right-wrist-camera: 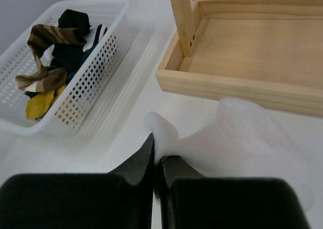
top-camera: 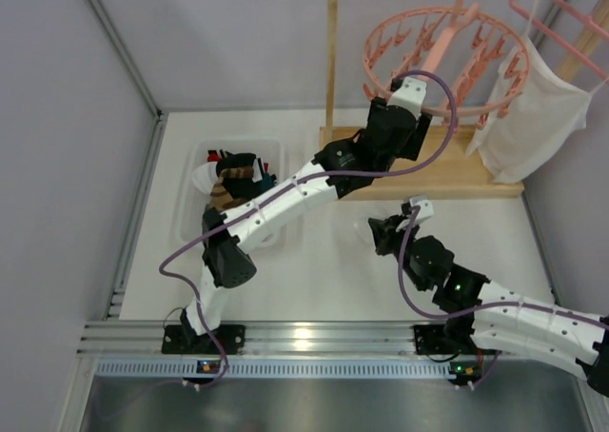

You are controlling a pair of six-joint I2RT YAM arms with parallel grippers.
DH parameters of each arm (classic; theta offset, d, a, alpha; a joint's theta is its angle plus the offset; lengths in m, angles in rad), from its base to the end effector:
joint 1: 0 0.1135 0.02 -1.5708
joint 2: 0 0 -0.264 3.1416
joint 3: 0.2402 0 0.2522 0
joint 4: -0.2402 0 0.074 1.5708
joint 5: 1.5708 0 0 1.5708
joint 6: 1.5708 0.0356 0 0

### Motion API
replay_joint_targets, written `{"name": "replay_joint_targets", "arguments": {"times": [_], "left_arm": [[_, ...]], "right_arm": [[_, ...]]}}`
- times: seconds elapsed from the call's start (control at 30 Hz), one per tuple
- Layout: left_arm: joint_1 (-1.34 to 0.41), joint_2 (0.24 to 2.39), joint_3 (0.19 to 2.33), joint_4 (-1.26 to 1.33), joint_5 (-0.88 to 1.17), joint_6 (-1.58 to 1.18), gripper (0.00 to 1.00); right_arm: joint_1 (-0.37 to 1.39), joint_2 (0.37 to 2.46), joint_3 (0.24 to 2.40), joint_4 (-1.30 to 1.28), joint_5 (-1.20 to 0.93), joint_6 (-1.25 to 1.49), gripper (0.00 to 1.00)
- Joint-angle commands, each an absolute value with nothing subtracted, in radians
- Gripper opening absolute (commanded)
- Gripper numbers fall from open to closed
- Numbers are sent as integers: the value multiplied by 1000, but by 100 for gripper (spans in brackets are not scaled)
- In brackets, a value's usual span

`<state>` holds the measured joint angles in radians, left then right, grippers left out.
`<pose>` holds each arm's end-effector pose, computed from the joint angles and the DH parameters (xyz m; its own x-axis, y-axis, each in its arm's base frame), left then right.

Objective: Remove the socks clipped to the hanger

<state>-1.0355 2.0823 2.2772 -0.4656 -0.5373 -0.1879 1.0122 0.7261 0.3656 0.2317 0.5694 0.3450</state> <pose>0.2599 -0.4024 0.4220 -0.2250 0.0649 -0.9722 0.4533 0.8902 -0.0455 0.1096 0.1391 0.2452 -0.2098 0.2018 -0.9567 -0.3824 0.8836 0.2702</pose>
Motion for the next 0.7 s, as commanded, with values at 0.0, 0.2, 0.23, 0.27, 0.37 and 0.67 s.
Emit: {"name": "replay_joint_targets", "arguments": {"times": [0.0, 0.2, 0.23, 0.27, 0.37, 0.67], "left_arm": [[-1031, 1935, 2221, -422, -593, -219, 82], [-1031, 1705, 1921, -422, -683, -255, 98], [-1032, 1672, 1880, -422, -689, -261, 98], [-1031, 1642, 1791, -425, -721, -265, 98], [-1031, 1490, 1609, -434, -796, -285, 98], [-717, 1127, 1416, -839, -766, -509, 98]], "right_arm": [[1028, 692, 356, 187, 548, 345, 0], [1019, 719, 359, 169, 546, 350, 0], [1014, 738, 364, 169, 540, 350, 0], [1012, 747, 371, 173, 532, 348, 0], [1006, 782, 393, 187, 508, 336, 0], [999, 951, 570, 276, 255, 229, 0]]}}
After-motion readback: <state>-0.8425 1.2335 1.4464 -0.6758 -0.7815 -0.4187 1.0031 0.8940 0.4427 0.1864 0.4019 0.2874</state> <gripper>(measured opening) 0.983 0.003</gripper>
